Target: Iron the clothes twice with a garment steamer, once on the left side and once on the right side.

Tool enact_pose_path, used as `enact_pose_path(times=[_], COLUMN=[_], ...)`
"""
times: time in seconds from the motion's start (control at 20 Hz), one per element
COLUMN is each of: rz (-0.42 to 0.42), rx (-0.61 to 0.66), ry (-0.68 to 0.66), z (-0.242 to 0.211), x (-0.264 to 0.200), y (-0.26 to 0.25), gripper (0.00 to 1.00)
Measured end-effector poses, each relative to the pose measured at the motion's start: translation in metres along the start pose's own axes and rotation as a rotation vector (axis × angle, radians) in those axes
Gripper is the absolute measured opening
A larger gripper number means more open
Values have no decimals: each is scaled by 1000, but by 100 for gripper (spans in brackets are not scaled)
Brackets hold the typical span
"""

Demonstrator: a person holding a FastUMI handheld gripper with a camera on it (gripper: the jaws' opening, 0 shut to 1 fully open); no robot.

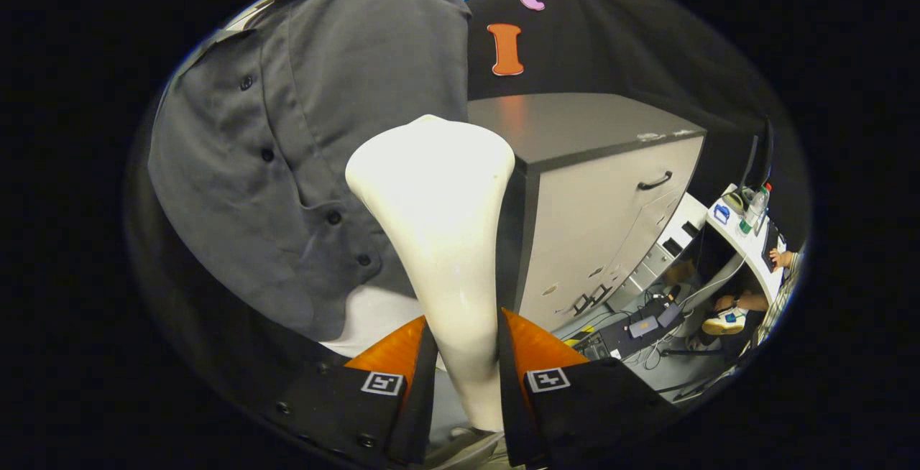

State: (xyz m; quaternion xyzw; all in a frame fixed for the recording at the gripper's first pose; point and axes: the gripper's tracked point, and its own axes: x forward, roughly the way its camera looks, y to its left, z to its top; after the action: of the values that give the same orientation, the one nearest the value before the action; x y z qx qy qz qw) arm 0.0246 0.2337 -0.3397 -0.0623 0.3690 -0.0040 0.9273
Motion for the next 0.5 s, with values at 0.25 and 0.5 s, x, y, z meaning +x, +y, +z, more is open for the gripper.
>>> enact_pose_path(times=[0.25,0.5], rz=[26,65], rx=[3,-1], ry=[-106,-211], z=[55,105], x=[-42,-91], y=[28,64], gripper=[48,48])
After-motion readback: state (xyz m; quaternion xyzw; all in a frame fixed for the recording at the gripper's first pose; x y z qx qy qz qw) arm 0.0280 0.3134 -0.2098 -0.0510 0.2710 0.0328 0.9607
